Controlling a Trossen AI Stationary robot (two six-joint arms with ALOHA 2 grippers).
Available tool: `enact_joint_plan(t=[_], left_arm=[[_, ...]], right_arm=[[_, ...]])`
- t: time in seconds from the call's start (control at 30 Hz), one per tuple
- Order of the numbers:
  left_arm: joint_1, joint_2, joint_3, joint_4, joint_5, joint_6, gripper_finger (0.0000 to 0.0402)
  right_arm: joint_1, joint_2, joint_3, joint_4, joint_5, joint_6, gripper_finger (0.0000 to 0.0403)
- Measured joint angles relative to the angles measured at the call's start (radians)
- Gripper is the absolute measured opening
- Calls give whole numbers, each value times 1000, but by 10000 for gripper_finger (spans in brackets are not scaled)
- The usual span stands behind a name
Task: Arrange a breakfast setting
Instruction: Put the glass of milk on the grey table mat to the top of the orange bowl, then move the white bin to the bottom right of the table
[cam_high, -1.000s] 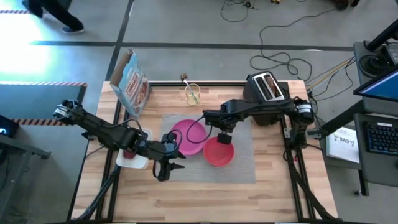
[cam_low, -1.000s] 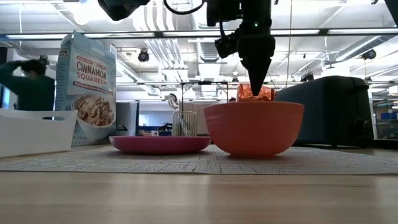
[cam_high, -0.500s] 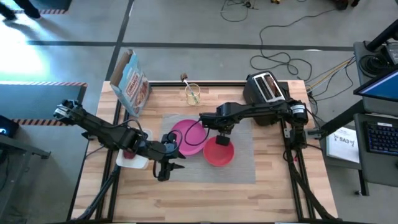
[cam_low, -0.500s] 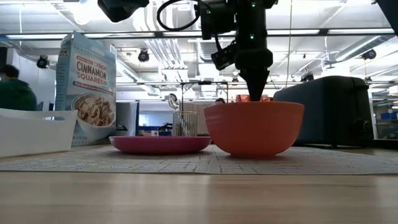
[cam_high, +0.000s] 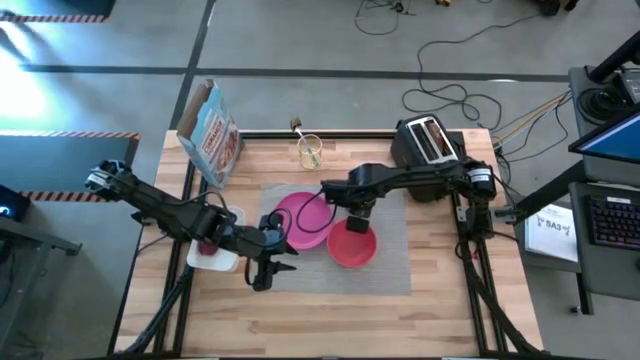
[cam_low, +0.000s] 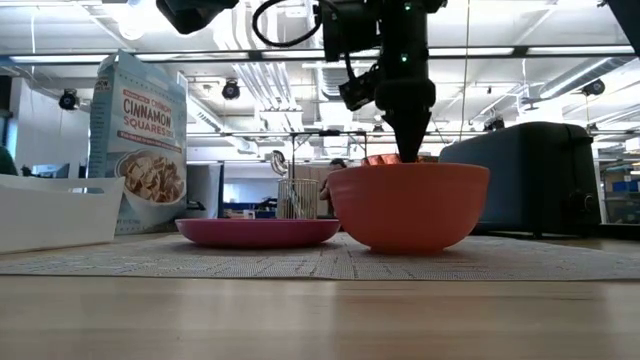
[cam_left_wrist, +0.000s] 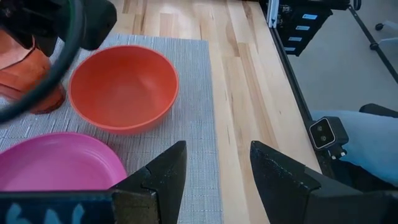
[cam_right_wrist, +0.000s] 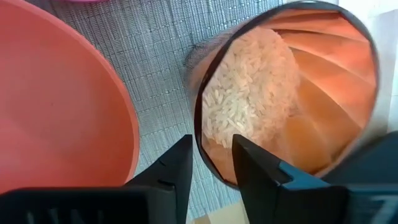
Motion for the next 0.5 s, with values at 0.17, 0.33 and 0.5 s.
enact_joint_plan(t=[0.17, 0.33, 0.5], left_arm=[[0, -3, 0, -2, 0, -7, 162], [1, -4, 0, -13, 13, -55, 162], [1, -9, 0, -64, 21, -115, 162]], right_arm=[[0, -42, 14, -8, 0, 18, 109], [1, -73, 100, -3, 0, 42, 100], [20, -80, 177, 3, 0, 43, 92]])
